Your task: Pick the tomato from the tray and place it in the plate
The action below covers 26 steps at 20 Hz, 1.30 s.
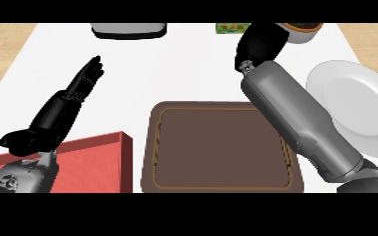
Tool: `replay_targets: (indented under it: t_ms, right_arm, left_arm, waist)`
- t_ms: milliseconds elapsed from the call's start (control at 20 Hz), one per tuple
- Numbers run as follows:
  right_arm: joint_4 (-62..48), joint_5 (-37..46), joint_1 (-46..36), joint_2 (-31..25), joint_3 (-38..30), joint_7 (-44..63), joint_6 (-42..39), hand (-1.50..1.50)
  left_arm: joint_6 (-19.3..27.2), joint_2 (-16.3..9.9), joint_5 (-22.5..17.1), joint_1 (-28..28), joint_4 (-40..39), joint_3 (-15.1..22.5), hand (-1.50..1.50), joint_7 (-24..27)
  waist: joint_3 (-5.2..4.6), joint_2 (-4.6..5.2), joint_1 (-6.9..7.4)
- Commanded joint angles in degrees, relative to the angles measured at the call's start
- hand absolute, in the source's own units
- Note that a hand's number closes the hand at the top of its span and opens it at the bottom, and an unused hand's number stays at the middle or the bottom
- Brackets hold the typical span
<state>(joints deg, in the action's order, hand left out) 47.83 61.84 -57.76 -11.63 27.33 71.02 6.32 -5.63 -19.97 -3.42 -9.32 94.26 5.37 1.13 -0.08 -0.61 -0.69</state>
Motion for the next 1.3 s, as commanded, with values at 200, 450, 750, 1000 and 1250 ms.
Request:
replay_targets:
  t_ms: [200, 450, 750, 1000, 1250]
  right_arm:
    - [2.41, 4.79, 3.99, -6.39, -8.39, 8.65, 4.79, 1.5]
    - [3.98, 8.18, 9.94, -8.36, -12.73, 4.83, 11.45, 1.5]
    - [6.49, 12.39, 15.16, -10.64, -17.72, 2.07, 15.35, 1.5]
    - [2.66, 9.72, 18.87, -16.38, -25.84, -7.14, 17.98, 1.5]
    - [-2.97, 2.51, 22.42, -16.56, -33.57, -13.38, 20.83, 1.5]
  left_arm:
    - [-1.4, -1.09, -1.1, 0.05, 0.46, -1.91, 0.0, 0.2]
    - [-0.25, 0.59, 0.3, 0.99, 1.29, -0.58, 0.0, -0.28]
    - [-2.05, 0.04, -0.25, -0.61, 0.26, -1.33, 0.0, -0.93]
    - [-1.27, 1.77, 1.49, 0.2, 0.41, -0.39, 0.0, 0.81]
    - [-2.79, 1.07, 0.86, 1.85, 0.46, -1.7, 0.0, 2.2]
  waist:
    - [0.09, 0.19, -0.58]
    - [0.13, 0.42, -0.03]
    - [0.1, 0.54, 0.27]
    - [0.11, 0.74, 0.77]
    - [0.16, 0.92, 1.16]
